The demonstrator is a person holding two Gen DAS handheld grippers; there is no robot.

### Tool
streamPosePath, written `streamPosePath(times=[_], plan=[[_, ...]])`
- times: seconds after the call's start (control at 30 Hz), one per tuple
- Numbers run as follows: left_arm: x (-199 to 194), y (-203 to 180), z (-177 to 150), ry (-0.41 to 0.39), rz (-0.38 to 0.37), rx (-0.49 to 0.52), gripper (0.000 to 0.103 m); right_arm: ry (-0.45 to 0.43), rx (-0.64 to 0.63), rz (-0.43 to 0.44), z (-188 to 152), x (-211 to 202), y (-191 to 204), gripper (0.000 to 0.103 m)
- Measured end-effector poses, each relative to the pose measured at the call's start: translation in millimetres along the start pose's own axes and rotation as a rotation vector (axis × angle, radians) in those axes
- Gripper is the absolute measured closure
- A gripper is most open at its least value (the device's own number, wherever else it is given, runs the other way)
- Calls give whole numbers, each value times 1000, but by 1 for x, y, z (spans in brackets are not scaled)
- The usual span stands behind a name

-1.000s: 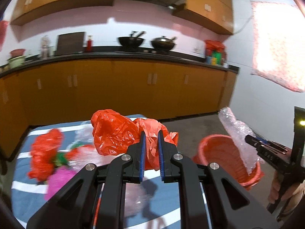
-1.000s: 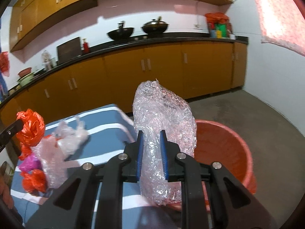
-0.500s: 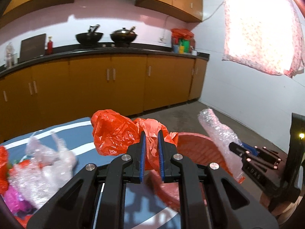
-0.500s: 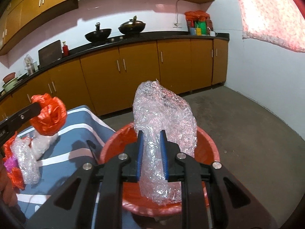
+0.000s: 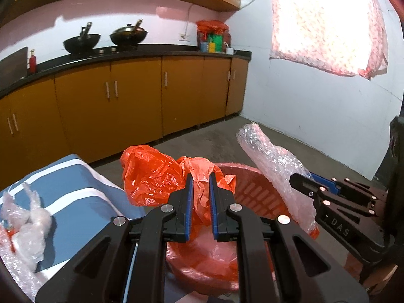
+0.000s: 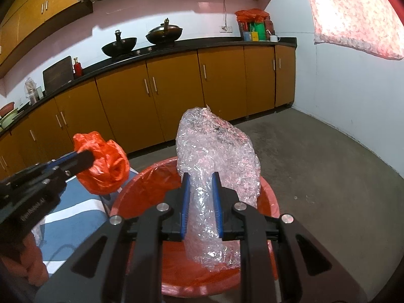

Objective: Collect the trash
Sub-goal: 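Lift and carry the bubble wrap and red bag over the orange basket with both tools, then open the right tool over the basket while the left tool releases the red bag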

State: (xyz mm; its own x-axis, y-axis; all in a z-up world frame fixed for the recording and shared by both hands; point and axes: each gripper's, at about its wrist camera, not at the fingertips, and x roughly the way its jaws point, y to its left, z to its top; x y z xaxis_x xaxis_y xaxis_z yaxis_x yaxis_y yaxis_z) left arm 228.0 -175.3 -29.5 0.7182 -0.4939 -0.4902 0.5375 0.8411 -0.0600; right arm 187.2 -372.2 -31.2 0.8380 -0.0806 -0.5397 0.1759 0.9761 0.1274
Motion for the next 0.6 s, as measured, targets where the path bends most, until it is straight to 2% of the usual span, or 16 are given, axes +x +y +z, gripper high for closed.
streamPosePath(times=[0.6], plan=[[42, -8, -4, 81, -41, 18, 91, 18, 24, 37, 2, 16, -10, 82]])
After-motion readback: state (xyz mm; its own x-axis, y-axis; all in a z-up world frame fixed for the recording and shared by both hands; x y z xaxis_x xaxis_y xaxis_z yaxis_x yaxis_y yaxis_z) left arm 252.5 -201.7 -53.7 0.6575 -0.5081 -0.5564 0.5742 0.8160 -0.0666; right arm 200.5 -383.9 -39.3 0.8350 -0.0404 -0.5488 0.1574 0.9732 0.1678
